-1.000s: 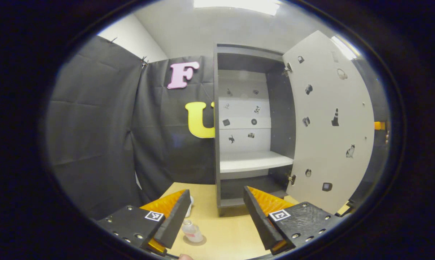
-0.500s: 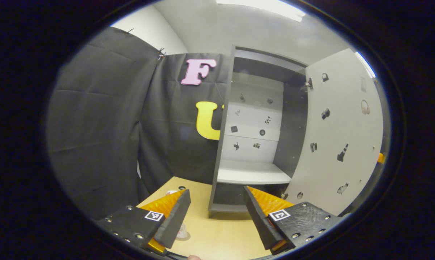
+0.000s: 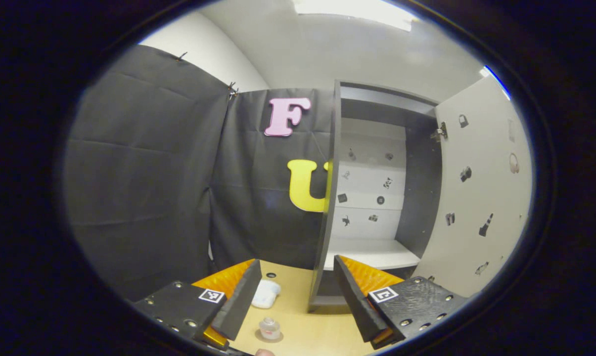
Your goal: Open the cabinet door with the right hand, grasp the bottle in the cabinet with the left hand and place it on the coaster, then close the cabinet door with the right hand.
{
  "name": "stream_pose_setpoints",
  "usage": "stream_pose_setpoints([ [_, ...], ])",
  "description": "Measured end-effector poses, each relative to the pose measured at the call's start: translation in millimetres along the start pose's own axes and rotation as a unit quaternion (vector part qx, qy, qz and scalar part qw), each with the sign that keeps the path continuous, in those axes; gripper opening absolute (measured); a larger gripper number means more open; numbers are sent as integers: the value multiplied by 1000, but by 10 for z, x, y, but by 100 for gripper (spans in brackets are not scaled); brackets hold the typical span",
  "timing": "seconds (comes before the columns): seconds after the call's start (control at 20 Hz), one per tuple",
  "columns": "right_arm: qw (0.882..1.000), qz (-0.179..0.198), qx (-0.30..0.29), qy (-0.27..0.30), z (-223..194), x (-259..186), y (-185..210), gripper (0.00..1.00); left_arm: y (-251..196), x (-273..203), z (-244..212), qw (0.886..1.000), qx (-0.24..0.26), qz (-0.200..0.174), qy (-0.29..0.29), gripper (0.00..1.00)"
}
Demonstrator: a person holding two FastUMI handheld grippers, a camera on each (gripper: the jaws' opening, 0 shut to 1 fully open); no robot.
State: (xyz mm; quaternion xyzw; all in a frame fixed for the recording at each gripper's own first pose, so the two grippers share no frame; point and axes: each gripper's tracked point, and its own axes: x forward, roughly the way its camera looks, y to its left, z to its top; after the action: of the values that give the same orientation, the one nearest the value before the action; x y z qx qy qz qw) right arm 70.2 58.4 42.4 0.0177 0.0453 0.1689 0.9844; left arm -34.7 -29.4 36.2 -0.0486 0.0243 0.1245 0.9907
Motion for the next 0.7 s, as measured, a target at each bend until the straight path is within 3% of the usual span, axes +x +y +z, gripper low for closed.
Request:
stream_pose_setpoints([
  [0.25, 1000, -23, -20, 9, -14, -88, 113, 91, 247, 126, -65, 1000, 21, -13, 8, 89],
  [0.3, 1000, -19, -14, 13, -22, -97, 172, 95, 247, 163, -58, 1000, 19, -20, 5, 89],
  [0.55, 999, 11, -45, 20, 11, -132, 663, 95, 434, 276, -107, 999, 3, -36, 11, 89],
  [0.7, 997, 52, -59, 27, -81, -114, 1158, 96, 552, 364, -164, 999, 5, -40, 15, 89],
])
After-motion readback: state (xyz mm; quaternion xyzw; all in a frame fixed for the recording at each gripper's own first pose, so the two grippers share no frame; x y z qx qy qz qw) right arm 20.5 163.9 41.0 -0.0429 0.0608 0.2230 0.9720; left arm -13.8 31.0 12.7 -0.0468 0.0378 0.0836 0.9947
